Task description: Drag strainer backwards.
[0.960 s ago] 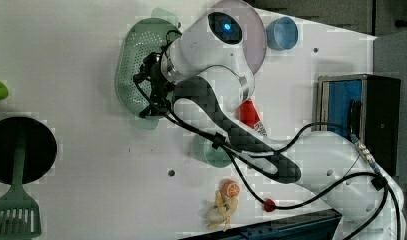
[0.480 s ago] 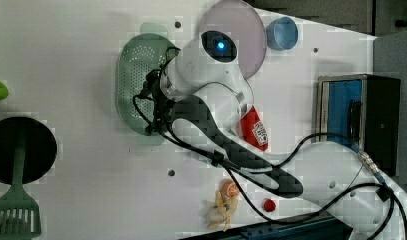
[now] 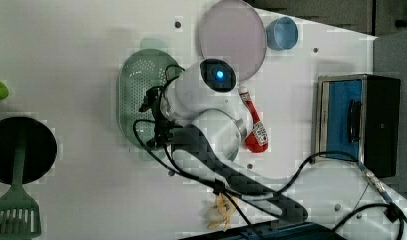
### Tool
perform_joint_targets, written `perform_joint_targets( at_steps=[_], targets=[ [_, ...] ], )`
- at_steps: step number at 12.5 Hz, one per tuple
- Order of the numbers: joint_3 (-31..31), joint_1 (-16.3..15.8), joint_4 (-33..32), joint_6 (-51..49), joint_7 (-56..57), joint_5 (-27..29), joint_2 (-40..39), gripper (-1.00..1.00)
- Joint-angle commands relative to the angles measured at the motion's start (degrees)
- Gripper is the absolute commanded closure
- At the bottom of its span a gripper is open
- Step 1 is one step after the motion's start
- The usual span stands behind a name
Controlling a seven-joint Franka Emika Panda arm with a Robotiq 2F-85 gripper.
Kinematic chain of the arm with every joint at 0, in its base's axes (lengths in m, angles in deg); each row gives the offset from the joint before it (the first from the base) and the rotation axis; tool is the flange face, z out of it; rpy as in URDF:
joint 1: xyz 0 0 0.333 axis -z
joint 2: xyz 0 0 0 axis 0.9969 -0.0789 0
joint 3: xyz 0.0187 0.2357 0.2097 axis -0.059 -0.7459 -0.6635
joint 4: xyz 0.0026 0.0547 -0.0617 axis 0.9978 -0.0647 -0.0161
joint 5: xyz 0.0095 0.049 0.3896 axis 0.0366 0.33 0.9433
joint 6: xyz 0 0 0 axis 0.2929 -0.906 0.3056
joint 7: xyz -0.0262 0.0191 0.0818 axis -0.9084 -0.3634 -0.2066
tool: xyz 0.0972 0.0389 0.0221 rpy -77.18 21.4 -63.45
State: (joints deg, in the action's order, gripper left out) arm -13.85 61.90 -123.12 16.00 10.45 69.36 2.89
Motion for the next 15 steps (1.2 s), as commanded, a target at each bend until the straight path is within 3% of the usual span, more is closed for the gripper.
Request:
perform_joint_targets(
  at_steps=[1,15],
  targets=[
    [-0.79,-1.72,-2.55,0.73,-2.19,1.77,2.98,-1.00],
    [-0.94,-7.44,-17.39,4.45,-2.26,6.94,12.35,-1.00]
  ],
)
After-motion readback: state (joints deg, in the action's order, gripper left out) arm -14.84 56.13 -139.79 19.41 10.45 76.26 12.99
